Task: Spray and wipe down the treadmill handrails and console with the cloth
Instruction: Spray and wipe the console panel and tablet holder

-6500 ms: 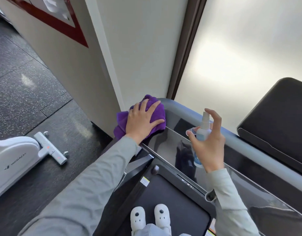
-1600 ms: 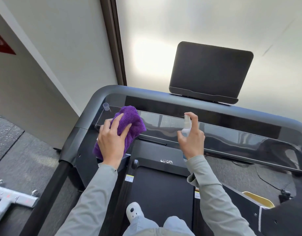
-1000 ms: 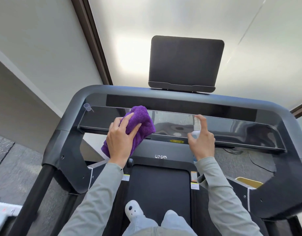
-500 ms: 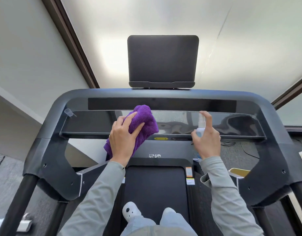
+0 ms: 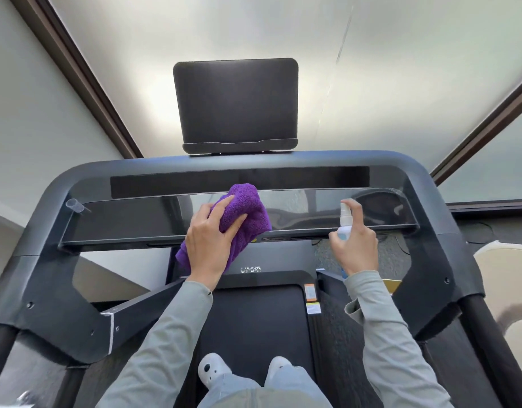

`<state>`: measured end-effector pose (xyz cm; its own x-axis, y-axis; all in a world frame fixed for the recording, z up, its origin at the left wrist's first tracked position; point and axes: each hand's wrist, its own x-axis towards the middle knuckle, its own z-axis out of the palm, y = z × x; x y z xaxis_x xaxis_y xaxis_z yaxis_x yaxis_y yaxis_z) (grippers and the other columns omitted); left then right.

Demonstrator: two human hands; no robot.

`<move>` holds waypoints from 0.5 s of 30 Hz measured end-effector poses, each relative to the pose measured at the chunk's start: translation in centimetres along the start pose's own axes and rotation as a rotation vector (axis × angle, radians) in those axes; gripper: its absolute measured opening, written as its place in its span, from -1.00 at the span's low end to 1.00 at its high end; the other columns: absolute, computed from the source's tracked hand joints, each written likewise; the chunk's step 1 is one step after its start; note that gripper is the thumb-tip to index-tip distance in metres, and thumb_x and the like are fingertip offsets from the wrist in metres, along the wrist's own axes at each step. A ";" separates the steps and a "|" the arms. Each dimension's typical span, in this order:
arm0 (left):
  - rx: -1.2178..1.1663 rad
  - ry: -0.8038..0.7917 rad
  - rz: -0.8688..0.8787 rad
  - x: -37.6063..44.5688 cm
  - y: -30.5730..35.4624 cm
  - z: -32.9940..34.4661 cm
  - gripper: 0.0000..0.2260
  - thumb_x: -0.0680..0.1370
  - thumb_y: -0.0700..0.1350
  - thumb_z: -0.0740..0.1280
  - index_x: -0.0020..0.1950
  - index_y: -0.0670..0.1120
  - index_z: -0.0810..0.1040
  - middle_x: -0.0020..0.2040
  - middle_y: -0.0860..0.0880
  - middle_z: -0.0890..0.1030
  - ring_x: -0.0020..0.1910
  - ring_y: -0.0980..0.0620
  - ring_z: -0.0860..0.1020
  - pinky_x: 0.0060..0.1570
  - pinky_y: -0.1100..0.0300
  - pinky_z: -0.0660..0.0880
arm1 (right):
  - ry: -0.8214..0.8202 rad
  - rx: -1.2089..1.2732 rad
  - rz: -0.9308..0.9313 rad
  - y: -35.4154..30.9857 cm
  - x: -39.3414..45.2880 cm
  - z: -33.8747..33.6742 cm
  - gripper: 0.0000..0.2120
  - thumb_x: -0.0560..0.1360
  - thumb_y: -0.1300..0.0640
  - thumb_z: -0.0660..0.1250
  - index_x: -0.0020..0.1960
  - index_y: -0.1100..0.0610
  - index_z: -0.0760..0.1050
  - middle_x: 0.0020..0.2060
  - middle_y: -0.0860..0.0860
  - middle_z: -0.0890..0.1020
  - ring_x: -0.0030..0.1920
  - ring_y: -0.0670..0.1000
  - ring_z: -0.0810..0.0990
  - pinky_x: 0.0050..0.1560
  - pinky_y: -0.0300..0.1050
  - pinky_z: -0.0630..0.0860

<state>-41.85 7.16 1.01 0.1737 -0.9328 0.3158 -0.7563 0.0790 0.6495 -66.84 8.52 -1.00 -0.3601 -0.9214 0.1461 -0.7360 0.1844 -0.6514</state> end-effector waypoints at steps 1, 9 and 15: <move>-0.002 0.001 0.004 0.0 0.4 0.3 -0.64 0.50 0.04 0.44 0.27 -0.01 0.60 -0.02 -0.06 0.58 -0.04 -0.12 0.55 -0.07 0.04 0.49 | 0.001 -0.005 0.012 0.5 0.0 -0.4 -0.40 0.42 0.29 0.34 0.37 -0.08 0.27 -0.34 0.12 0.52 -0.30 0.25 0.51 -0.19 0.01 0.42; -0.023 -0.039 0.038 -0.5 3.0 2.8 -0.64 0.49 0.04 0.44 0.27 0.00 0.60 -0.03 -0.05 0.58 -0.04 -0.09 0.55 -0.05 0.07 0.46 | 0.124 -0.069 0.094 3.7 1.8 -3.7 -0.42 0.42 0.31 0.35 0.39 0.01 0.33 -0.33 0.09 0.46 -0.31 0.19 0.38 -0.20 -0.02 0.29; -0.026 -0.055 0.050 -1.2 4.0 3.6 -0.64 0.49 0.03 0.45 0.27 0.00 0.60 -0.06 -0.06 0.58 -0.06 -0.10 0.55 -0.06 0.06 0.47 | 0.221 0.001 0.188 5.6 3.2 -4.3 -0.47 0.42 0.32 0.35 0.34 0.04 0.36 -0.25 0.14 0.52 -0.26 0.18 0.44 -0.12 -0.07 0.31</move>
<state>-47.39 7.37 0.76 0.1007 -0.9454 0.3099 -0.7460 0.1344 0.6522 -74.53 8.10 -0.98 -0.6064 -0.7742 0.1815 -0.6442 0.3445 -0.6829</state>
